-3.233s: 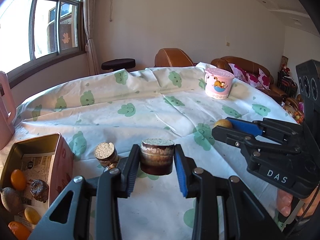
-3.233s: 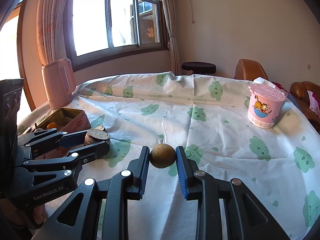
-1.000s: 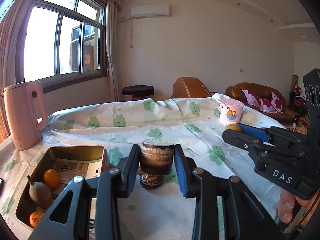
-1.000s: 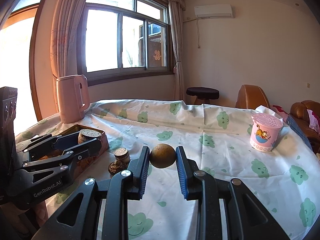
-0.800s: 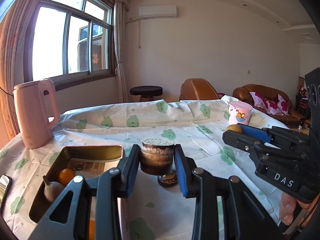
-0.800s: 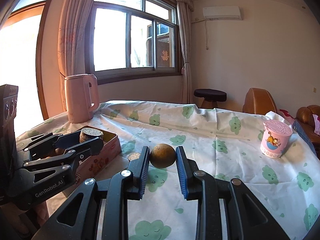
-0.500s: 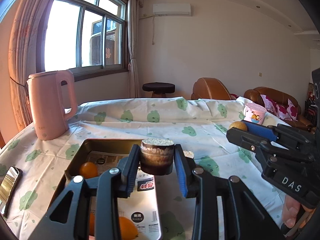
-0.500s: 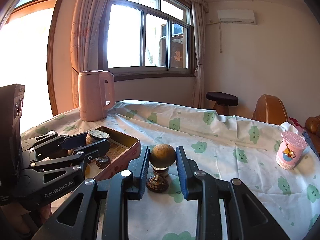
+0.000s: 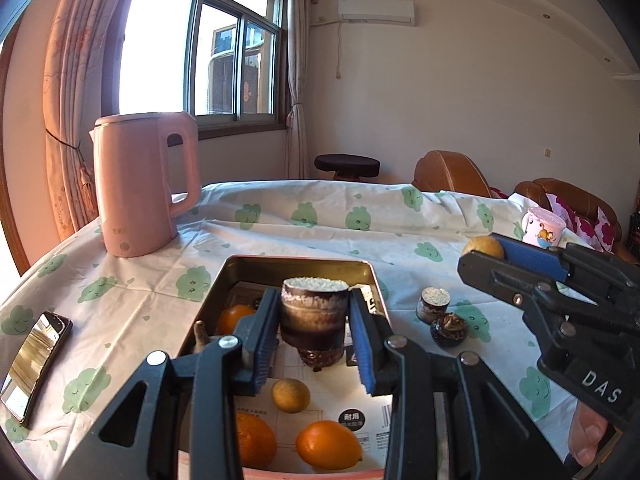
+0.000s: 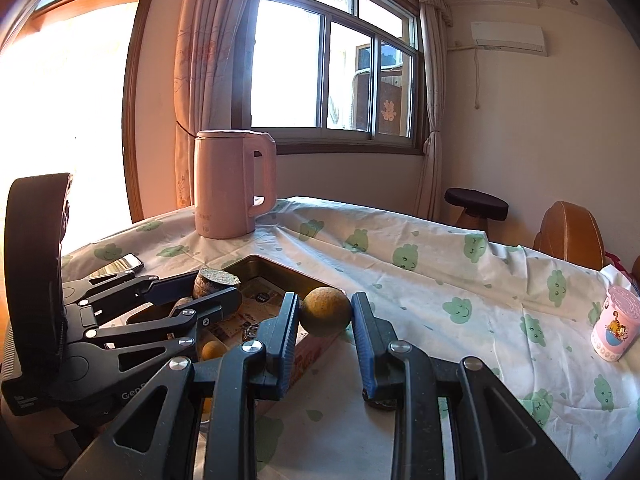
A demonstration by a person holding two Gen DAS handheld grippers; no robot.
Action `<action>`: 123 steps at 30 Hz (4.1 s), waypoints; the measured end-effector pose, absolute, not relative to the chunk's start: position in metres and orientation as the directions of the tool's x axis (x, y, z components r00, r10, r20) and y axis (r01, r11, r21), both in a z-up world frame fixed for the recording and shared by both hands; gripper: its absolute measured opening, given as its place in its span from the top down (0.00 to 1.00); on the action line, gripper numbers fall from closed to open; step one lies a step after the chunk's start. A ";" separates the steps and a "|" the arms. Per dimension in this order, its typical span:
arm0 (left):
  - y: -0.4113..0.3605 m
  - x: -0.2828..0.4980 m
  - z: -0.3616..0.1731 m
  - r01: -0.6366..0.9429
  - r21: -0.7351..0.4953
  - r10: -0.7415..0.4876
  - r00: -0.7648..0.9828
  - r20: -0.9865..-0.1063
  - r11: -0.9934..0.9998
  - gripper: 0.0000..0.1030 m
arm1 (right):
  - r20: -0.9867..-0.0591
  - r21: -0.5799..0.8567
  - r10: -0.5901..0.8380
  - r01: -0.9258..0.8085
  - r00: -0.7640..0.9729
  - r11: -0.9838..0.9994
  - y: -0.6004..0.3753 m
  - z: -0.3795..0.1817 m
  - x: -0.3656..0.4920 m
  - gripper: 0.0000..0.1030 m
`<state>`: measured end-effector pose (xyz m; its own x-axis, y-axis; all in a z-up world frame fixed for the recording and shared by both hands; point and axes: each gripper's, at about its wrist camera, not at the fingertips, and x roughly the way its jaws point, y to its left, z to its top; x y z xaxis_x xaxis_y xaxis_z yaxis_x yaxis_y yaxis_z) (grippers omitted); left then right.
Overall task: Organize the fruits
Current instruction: 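Lower and open the right tool over the tin box while the left tool releases the cup there, then close the right tool on a white-topped brown cup while the left tool grasps a dark brown fruit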
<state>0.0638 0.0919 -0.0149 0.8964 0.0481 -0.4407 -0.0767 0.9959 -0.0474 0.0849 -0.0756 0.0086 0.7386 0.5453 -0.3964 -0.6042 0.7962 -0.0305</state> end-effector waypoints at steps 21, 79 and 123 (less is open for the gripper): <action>0.124 0.070 -0.024 -0.126 -0.056 0.084 0.871 -0.484 0.990 0.65 | -0.439 -0.034 0.581 -0.659 0.685 0.751 -0.034 -0.006 0.086 0.72; 0.134 0.079 -0.034 -0.139 -0.053 0.090 0.842 -0.533 0.989 0.47 | -0.561 0.045 0.577 -0.675 0.593 0.737 -0.020 -0.037 0.112 0.54; 0.004 0.091 -0.010 0.103 0.031 -0.074 0.864 -0.498 0.994 0.15 | -0.624 0.004 0.283 -0.360 0.728 0.933 -0.156 -0.036 0.167 0.66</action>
<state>0.0909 0.0036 -0.0102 0.8641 -0.0740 -0.4978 0.1033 0.9942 0.0314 0.1673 -0.1558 -0.0356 0.7284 0.2834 -0.6238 -0.3595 0.9331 0.0040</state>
